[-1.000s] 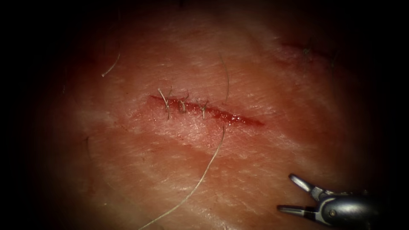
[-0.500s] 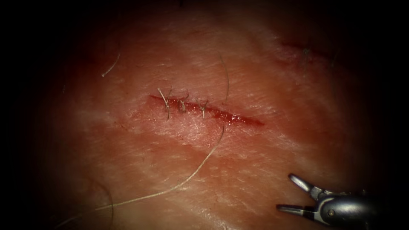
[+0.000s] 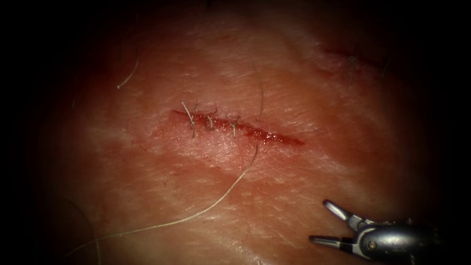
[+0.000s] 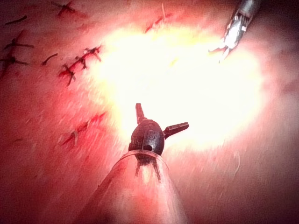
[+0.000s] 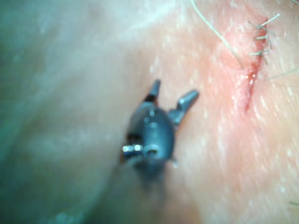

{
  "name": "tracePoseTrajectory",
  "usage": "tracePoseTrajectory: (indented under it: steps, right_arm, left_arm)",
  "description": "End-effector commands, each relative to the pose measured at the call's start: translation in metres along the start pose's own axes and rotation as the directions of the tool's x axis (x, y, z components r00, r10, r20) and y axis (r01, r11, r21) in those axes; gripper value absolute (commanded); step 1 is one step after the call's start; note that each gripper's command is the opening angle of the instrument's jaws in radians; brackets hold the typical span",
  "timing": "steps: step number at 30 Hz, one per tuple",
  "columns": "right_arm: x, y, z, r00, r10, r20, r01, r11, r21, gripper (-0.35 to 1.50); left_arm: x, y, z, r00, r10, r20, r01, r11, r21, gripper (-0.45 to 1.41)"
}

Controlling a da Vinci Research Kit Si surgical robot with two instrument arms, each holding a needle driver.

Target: Wound Closure

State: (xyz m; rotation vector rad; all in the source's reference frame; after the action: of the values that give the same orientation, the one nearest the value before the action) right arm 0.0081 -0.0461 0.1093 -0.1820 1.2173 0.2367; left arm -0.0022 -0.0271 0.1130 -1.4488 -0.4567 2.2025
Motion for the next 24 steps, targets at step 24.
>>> tracePoseTrajectory:
  steps: [24]
  right_arm:
    - [0.0017,0.0005,0.0027,1.0,0.027,0.005,-0.027,1.0,0.015,1.43]
  left_arm:
    - [-0.0086,-0.0003,0.0279,0.986,-0.052,0.159,0.044,0.997,0.056,0.88]
